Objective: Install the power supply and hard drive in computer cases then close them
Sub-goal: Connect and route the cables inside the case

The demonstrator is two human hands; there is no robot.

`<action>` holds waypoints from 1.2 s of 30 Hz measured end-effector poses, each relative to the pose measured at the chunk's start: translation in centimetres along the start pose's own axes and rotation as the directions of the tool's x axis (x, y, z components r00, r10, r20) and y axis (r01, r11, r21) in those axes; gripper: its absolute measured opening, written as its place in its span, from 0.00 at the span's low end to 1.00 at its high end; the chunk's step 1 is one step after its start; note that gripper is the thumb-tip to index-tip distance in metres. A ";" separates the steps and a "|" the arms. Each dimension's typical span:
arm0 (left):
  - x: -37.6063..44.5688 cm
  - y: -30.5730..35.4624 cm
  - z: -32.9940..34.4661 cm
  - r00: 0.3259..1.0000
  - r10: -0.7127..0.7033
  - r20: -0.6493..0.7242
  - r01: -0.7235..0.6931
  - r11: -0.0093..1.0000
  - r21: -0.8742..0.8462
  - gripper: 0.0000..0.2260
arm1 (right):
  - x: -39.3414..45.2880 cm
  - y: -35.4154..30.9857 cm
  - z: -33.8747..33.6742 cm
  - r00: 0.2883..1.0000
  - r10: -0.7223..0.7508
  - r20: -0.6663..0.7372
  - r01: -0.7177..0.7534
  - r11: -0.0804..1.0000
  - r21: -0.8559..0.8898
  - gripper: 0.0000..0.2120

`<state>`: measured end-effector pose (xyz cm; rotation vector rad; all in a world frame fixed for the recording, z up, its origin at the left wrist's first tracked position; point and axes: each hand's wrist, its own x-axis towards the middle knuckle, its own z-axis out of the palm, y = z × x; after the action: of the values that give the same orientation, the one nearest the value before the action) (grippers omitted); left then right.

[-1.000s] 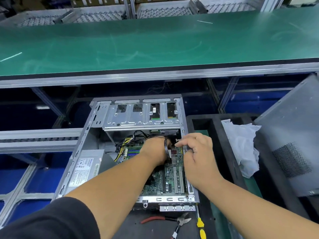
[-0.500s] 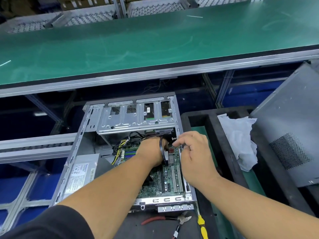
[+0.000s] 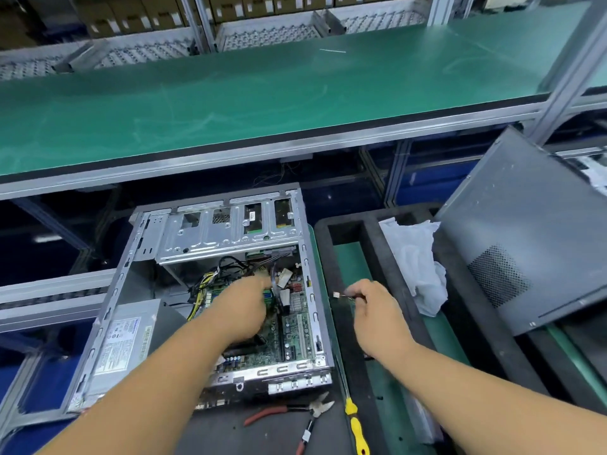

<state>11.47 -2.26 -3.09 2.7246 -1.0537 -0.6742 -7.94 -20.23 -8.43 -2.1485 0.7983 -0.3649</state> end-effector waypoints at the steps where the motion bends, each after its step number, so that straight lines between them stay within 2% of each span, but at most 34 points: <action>1: -1.1 -0.4 -0.2 0.997 -0.040 -0.064 0.031 0.989 -0.143 0.23 | -0.6 2.0 -0.6 0.992 0.016 0.122 0.004 0.986 -0.167 0.15; 3: -3.4 -0.4 -0.2 0.967 -0.129 -0.221 0.018 0.895 -0.445 0.22 | -1.5 5.0 -1.5 0.940 0.038 0.338 0.124 0.887 -0.446 0.18; 4: -4.4 -0.1 0.0 0.944 -0.168 -0.285 -0.013 0.842 -0.539 0.21 | -1.7 6.0 -1.6 0.913 0.050 0.405 0.181 0.841 -0.510 0.19; 6: -6.4 1.0 0.5 0.918 -0.187 -0.349 -0.065 0.799 -0.598 0.17 | -1.6 7.1 -1.1 0.883 0.055 0.467 0.248 0.790 -0.561 0.22; 8: -7.9 2.0 1.2 0.917 -0.150 -0.370 -0.075 0.845 -0.529 0.11 | -1.1 7.7 0.4 0.858 0.081 0.508 0.303 0.718 -0.627 0.25; 11: -9.5 2.7 1.6 0.880 -0.089 -0.466 -0.069 0.947 -0.312 0.09 | -0.4 8.4 3.0 0.847 0.164 0.505 0.337 0.570 -0.750 0.34; 15: -10.0 3.2 1.8 0.862 -0.053 -0.505 -0.081 0.967 -0.241 0.09 | 1.3 8.9 4.4 0.874 0.175 0.453 0.345 0.432 -0.833 0.47; 18: -9.8 3.4 1.9 0.867 -0.056 -0.495 -0.064 0.973 -0.223 0.09 | 2.9 8.6 4.8 0.872 0.212 0.440 0.315 0.444 -0.839 0.47; 20: -9.8 3.4 1.8 0.866 -0.068 -0.496 -0.058 0.970 -0.235 0.09 | 3.6 8.1 4.5 0.881 0.199 0.429 0.285 0.501 -0.818 0.42; 23: -10.0 3.2 1.8 0.866 -0.082 -0.493 -0.069 0.958 -0.279 0.09 | 3.7 7.3 3.5 0.895 0.155 0.419 0.285 0.525 -0.802 0.36; 26: -9.9 3.0 1.8 0.855 -0.098 -0.509 -0.102 0.932 -0.349 0.09 | 3.4 6.2 1.0 0.902 0.003 0.431 0.384 0.450 -0.806 0.36; 28: -9.9 2.9 1.7 0.858 -0.107 -0.502 -0.121 0.908 -0.400 0.09 | 3.0 4.8 -1.4 0.894 -0.099 0.437 0.441 0.366 -0.820 0.46; 29: -9.9 2.9 1.7 0.859 -0.106 -0.501 -0.133 0.899 -0.418 0.09 | 2.7 3.9 -2.8 0.904 -0.103 0.415 0.421 0.381 -0.823 0.51; 30: -10.0 2.9 1.5 0.856 -0.105 -0.507 -0.152 0.885 -0.441 0.09 | 2.3 2.5 -4.2 0.925 -0.074 0.372 0.363 0.453 -0.814 0.53; 32: -10.2 2.8 1.1 0.846 -0.131 -0.517 -0.213 0.805 -0.553 0.10 | 1.4 -0.6 -6.6 0.969 0.034 0.244 0.154 0.690 -0.708 0.54; 34: -10.7 2.9 0.1 0.861 -0.156 -0.483 -0.262 0.679 -0.686 0.10 | 0.6 -4.5 -9.0 0.971 0.169 0.167 -0.090 0.911 -0.402 0.53; 35: -11.1 2.9 -0.5 0.873 -0.134 -0.469 -0.283 0.644 -0.711 0.11 | 0.1 -6.5 -10.1 0.959 0.217 0.184 -0.184 0.966 -0.184 0.51; 36: -11.6 2.9 -1.3 0.878 -0.086 -0.470 -0.312 0.642 -0.701 0.12 | -0.5 -8.7 -10.8 0.944 0.234 0.231 -0.239 0.971 -0.005 0.48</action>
<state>2.70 3.27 3.05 1.8855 -0.6041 -0.2906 -10.03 -22.02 5.17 -1.9997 0.8993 0.0012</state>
